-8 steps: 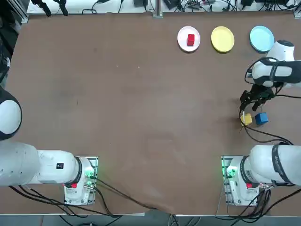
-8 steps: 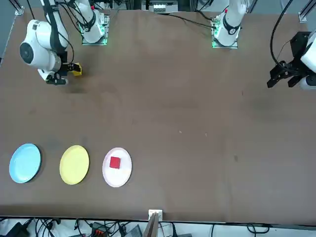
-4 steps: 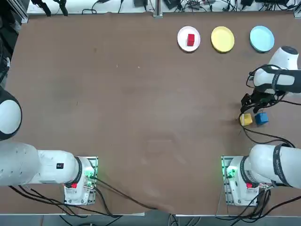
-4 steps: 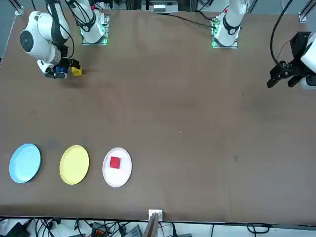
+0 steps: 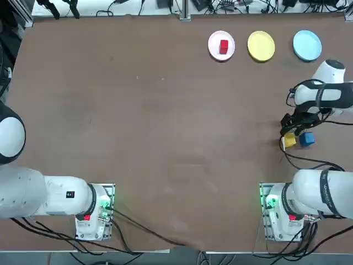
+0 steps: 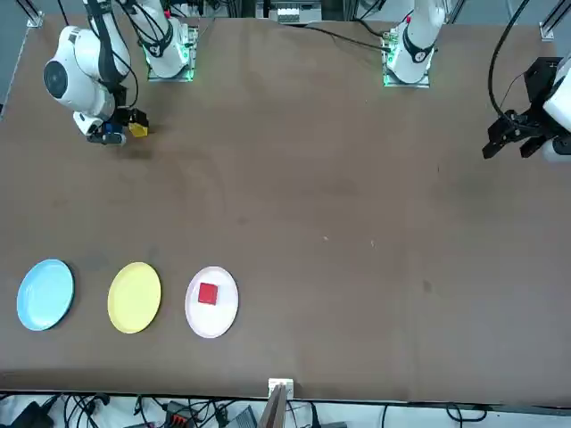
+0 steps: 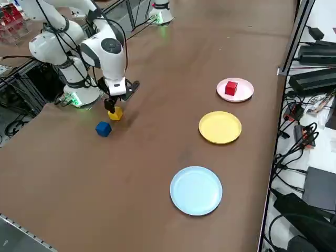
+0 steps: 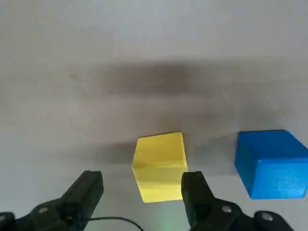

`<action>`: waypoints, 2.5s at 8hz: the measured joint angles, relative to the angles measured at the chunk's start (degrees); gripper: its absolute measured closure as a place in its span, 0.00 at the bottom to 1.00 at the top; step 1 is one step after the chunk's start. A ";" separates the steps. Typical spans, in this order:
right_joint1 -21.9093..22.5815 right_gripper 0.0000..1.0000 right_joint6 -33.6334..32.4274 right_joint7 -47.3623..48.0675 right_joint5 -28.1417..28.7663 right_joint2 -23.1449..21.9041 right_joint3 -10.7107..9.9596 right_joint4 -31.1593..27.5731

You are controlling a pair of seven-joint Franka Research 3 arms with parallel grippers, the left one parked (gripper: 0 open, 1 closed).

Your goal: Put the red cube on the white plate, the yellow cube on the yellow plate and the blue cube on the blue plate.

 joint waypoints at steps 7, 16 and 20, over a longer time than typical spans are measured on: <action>-0.47 0.01 3.55 -1.22 -0.05 2.26 0.00 -0.49; -1.45 0.29 9.11 -5.76 -4.51 8.66 0.00 -0.64; -2.46 0.29 6.32 -5.03 -4.52 5.55 0.04 1.51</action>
